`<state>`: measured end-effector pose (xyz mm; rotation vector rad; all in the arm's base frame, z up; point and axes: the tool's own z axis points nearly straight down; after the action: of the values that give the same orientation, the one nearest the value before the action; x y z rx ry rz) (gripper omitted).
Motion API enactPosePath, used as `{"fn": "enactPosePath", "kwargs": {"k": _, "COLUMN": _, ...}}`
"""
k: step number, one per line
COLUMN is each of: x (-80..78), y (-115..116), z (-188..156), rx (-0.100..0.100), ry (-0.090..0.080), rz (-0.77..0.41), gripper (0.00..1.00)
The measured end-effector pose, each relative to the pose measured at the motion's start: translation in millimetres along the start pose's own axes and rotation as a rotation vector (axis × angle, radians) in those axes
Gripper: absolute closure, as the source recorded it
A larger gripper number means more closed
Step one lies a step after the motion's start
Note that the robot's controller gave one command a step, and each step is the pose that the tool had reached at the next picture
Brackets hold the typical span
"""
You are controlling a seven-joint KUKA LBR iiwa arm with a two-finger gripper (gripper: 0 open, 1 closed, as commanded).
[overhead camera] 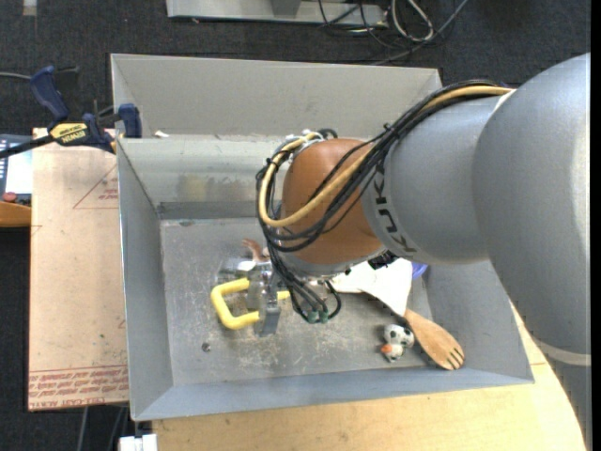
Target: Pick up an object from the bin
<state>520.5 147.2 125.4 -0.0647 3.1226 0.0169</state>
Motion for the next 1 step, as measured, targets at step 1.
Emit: {"fn": "enactPosePath", "kwargs": {"k": 1, "x": -0.1, "y": 0.0, "z": 0.0, "rx": 0.000, "ry": 0.000, "rz": 0.000, "gripper": 1.00}}
